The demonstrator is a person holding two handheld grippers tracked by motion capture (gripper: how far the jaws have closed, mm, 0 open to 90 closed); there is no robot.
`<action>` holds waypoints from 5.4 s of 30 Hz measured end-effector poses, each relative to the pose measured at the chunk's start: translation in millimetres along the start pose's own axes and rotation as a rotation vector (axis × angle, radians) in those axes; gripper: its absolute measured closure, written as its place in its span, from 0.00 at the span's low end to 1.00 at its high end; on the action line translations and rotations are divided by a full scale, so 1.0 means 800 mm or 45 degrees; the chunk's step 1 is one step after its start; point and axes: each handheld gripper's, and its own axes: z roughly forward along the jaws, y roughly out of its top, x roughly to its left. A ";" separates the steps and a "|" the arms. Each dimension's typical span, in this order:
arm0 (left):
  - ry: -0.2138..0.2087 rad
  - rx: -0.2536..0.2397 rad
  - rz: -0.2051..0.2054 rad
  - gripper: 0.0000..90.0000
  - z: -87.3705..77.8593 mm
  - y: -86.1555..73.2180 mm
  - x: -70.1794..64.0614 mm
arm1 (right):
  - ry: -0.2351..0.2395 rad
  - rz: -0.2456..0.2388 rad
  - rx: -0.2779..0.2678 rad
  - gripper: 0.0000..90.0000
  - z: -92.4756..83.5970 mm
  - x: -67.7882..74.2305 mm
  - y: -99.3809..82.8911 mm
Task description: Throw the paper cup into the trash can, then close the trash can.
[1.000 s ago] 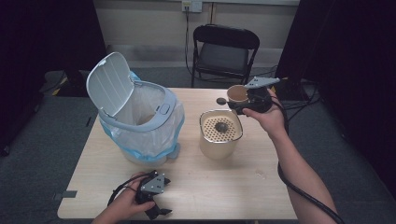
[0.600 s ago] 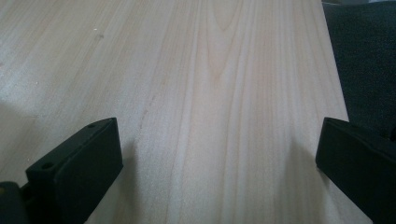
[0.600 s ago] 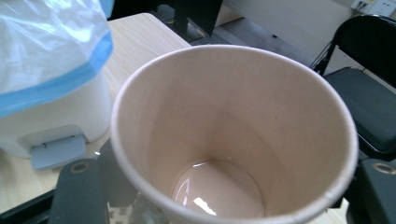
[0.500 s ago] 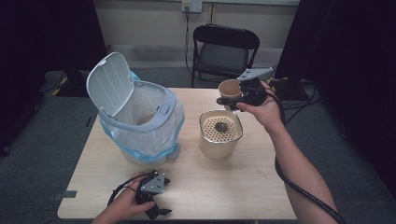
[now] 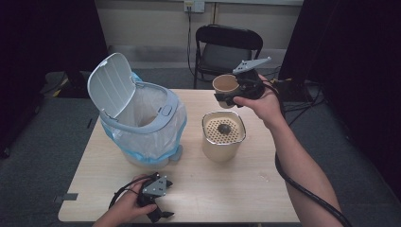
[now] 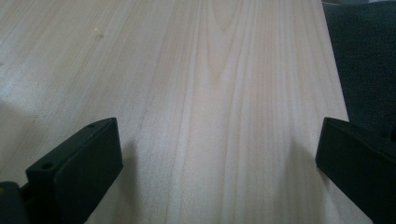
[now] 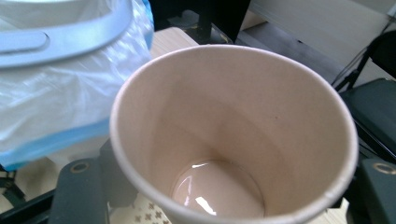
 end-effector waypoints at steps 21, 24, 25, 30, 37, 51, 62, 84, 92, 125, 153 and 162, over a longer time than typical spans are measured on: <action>-0.001 0.005 0.007 0.00 -0.001 0.000 0.000 | 0.140 -0.033 -0.024 0.30 0.010 0.032 0.054; 0.000 0.004 0.008 0.00 0.000 0.000 0.000 | 0.156 -0.052 -0.017 0.30 0.013 0.038 0.061; 0.000 0.004 0.008 0.00 -0.001 0.000 0.000 | 0.160 -0.057 -0.018 0.30 0.014 0.040 0.063; -0.001 0.004 0.006 0.00 -0.001 0.000 0.000 | 0.186 -0.067 -0.038 0.30 0.017 0.048 0.077; -0.005 0.003 0.001 0.00 0.000 0.000 0.000 | 0.196 -0.077 -0.060 0.30 0.019 0.058 0.092; -0.006 0.001 0.000 0.00 0.000 0.000 0.000 | 0.240 -0.119 -0.050 0.30 0.034 0.083 0.125; -0.001 -0.003 -0.002 0.00 0.000 0.000 0.000 | 0.297 -0.144 -0.066 0.30 0.050 0.108 0.147; -0.001 0.010 0.002 0.00 0.000 0.000 0.000 | 0.394 -0.163 -0.059 0.30 0.100 0.140 0.162; -0.001 0.009 0.001 0.00 0.000 0.000 0.000 | 0.420 -0.175 -0.058 0.30 0.121 0.149 0.166; -0.005 0.003 0.004 0.00 0.000 0.000 0.000 | 0.442 -0.090 -0.055 0.16 0.076 0.110 0.109; 0.002 0.003 0.008 0.00 -0.001 0.000 0.000 | 0.411 -0.068 -0.005 0.16 0.020 0.076 0.014; 0.003 0.005 0.002 0.00 0.000 0.000 0.000 | 0.385 -0.065 0.009 0.16 0.007 0.073 -0.018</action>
